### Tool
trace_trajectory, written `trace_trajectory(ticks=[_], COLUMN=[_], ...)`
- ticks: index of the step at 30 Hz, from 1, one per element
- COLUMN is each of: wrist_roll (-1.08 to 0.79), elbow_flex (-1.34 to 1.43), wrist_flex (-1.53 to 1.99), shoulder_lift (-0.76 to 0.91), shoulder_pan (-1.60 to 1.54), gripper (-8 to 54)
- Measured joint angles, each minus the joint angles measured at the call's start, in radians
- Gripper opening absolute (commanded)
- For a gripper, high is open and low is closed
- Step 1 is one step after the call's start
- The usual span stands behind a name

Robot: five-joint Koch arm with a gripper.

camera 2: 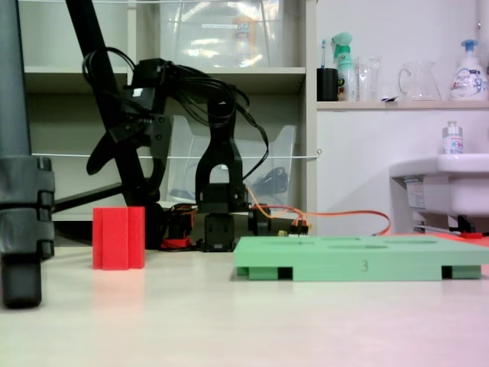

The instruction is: Put the cross columnar block into the corresponding hole

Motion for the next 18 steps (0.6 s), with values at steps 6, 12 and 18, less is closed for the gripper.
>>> trace_trajectory(ticks=[6,12,18], wrist_roll=[0.006,0.025,0.025], elbow_flex=[-0.018,-0.025,-0.049], wrist_flex=[-0.034,-0.077,-0.100], shoulder_lift=[-0.089,-0.127,-0.161], shoulder_pan=[-0.058,-0.078,-0.044], gripper=[52.0,52.1,52.1])
